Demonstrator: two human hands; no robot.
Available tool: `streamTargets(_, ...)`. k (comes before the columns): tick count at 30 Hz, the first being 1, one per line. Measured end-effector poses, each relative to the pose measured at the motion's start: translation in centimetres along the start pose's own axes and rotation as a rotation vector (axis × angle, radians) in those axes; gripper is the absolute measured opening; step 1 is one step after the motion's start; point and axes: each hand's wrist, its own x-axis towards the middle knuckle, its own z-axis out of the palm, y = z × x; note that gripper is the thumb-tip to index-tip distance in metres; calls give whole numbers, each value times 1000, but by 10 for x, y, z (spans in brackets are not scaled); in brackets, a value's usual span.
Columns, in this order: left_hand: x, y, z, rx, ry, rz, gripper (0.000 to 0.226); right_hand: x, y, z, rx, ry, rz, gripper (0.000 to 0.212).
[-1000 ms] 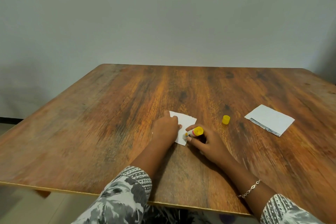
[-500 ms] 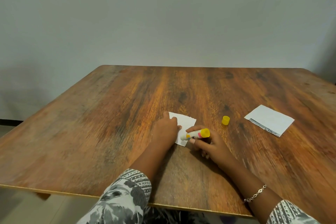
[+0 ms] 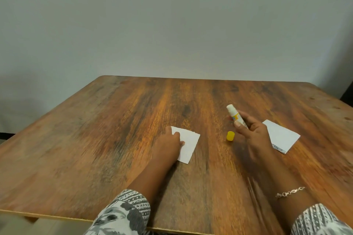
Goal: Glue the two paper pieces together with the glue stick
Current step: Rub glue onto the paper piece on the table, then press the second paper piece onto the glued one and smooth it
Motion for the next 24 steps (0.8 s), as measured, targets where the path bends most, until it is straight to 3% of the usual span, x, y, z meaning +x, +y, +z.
streamTargets(4,1,0,2,0,2,-1,36,27,1,-17,-176,-13,-34,37)
streamTargets(10,1,0,2,12,-8,-12,37,41,23,-28,-292,-7,75,36)
streamTargets(24,3,-2,6,38,5,-8,37,41,39,-35,-285,-33,126,48)
